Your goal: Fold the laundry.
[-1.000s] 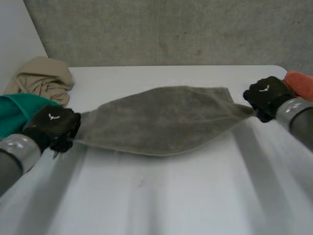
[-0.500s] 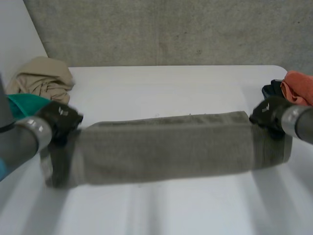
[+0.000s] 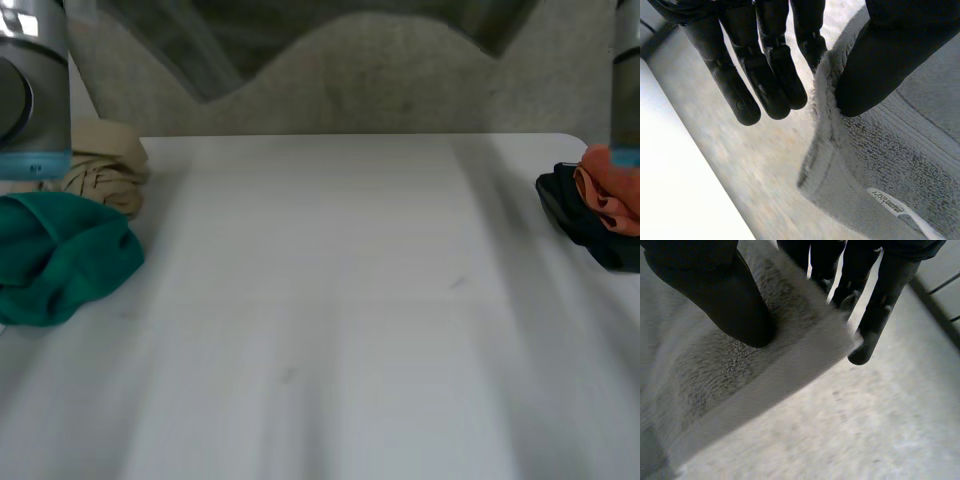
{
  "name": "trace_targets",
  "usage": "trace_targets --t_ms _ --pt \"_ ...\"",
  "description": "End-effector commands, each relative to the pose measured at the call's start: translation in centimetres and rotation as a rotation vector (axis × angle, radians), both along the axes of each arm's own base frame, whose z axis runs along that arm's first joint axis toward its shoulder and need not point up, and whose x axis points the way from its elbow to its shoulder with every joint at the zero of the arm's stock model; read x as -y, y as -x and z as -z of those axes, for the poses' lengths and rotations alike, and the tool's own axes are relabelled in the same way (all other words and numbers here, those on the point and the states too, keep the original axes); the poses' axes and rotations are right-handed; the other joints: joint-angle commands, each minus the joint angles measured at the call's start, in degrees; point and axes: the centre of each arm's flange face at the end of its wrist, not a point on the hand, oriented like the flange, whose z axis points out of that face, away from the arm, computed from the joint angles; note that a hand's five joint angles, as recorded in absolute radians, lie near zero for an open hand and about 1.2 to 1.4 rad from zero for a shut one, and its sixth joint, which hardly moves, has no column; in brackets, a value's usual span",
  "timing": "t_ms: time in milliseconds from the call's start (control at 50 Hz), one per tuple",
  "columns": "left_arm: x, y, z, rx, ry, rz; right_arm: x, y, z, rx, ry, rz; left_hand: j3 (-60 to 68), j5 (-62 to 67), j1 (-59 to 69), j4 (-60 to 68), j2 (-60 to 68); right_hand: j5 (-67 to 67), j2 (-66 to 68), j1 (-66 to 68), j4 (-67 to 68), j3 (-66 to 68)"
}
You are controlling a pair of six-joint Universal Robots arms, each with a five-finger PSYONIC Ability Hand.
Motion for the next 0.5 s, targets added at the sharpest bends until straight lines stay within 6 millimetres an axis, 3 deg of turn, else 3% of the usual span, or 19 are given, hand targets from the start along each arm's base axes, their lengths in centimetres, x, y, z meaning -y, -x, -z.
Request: trace_targets --t_ms 20,160,220,260,300,380,500 --pt "1.0 0.0 6.8 0.029 -0.244 0.027 0.7 -0.9 5.9 -0.074 -0.241 -0.016 11.6 14.7 13.2 11.0 11.2 13.1 12.8 15.4 11.5 12.1" --pt "0.5 1.0 15.5 0.117 -0.472 0.106 0.2 -1.7 12.8 -0.175 -0.457 -0.021 11.6 14.7 13.2 11.0 11.2 13.1 12.8 15.4 11.5 12.1" --pt "-1.0 1.1 19.7 0.16 -0.629 0.12 -0.9 -2.3 17.2 -0.276 -0.607 -0.031 11.6 14.7 13.2 11.0 11.2 13.1 12.8 15.4 11.5 12.1" --pt "-2.3 1.0 21.4 0.182 -0.716 0.125 -1.4 -2.3 18.5 -0.318 -0.662 -0.034 11.6 14.7 13.2 11.0 11.2 13.1 12.8 15.4 11.5 12.1" --pt "-3.4 0.8 22.2 0.198 -0.779 0.128 -2.3 -2.0 20.0 -0.37 -0.745 -0.046 11.6 14.7 13.2 11.0 11.2 13.1 12.8 15.4 11.5 12.1" --pt "-6.4 -0.2 23.3 0.242 -0.939 0.121 -3.8 -0.7 20.8 -0.424 -0.892 -0.051 11.6 14.7 13.2 11.0 11.2 13.1 12.8 15.4 11.5 12.1" --pt "-12.5 -3.0 22.4 0.392 -1.216 0.075 -7.3 3.0 18.7 -0.523 -1.14 0.003 11.6 14.7 13.2 11.0 11.2 13.1 12.8 15.4 11.5 12.1"
